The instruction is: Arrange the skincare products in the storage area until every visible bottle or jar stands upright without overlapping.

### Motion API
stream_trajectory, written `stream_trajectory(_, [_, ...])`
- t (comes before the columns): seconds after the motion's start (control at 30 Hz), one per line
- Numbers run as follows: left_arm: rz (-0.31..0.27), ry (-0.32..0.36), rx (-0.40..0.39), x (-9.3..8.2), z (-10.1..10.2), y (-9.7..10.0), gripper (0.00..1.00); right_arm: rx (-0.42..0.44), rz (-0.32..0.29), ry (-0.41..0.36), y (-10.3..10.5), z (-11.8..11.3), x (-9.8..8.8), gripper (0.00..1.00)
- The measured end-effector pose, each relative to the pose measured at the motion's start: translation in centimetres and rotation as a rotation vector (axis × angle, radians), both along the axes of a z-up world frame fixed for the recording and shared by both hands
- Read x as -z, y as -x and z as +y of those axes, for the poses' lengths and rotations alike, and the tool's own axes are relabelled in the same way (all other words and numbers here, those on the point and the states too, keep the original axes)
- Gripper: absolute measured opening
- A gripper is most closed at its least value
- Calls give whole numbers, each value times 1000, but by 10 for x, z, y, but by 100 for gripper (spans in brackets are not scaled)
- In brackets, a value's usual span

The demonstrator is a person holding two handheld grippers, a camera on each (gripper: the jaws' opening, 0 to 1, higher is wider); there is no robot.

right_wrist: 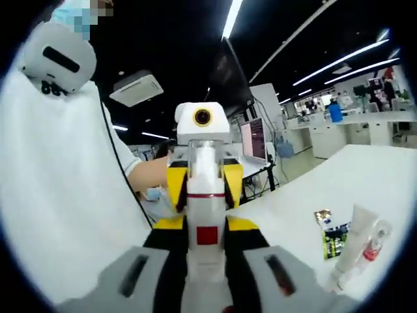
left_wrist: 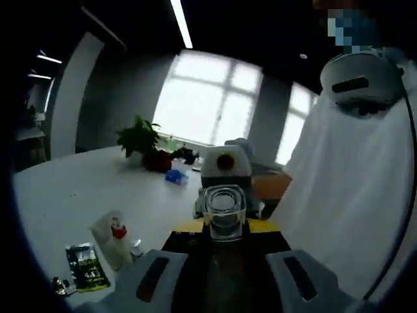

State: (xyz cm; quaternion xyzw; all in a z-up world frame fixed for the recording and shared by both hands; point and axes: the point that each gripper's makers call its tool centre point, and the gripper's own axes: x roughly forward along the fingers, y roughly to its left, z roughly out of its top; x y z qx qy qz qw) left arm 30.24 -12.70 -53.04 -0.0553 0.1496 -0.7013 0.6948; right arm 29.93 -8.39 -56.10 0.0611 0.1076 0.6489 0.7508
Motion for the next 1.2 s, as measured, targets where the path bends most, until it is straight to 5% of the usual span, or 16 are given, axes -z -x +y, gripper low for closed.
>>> stream_trajectory(0.33, [118, 15, -415, 14, 2, -57, 21, 332, -109, 87, -51, -12, 11, 20])
stream_trajectory(0.57, [135, -33, -693, 30, 12, -76, 19, 544, -170, 208, -74, -18, 27, 20])
stream_trajectory(0.67, [148, -29, -782, 31, 12, -79, 18, 616, -244, 252, -77, -19, 26, 20])
stream_trajectory(0.77, [134, -24, -819, 30, 12, -79, 18, 674, -300, 280, -80, -21, 24, 21])
stream_trajectory(0.87, [80, -37, -834, 27, 11, -79, 17, 678, -294, 284, -82, -20, 25, 21])
stream_trajectory(1.07, [130, -36, -809, 33, 13, -79, 17, 639, -263, 280, -79, -20, 29, 21])
stream_trajectory(1.2, [114, -41, -748, 33, 13, -75, 17, 603, -233, 254, -75, -20, 30, 21])
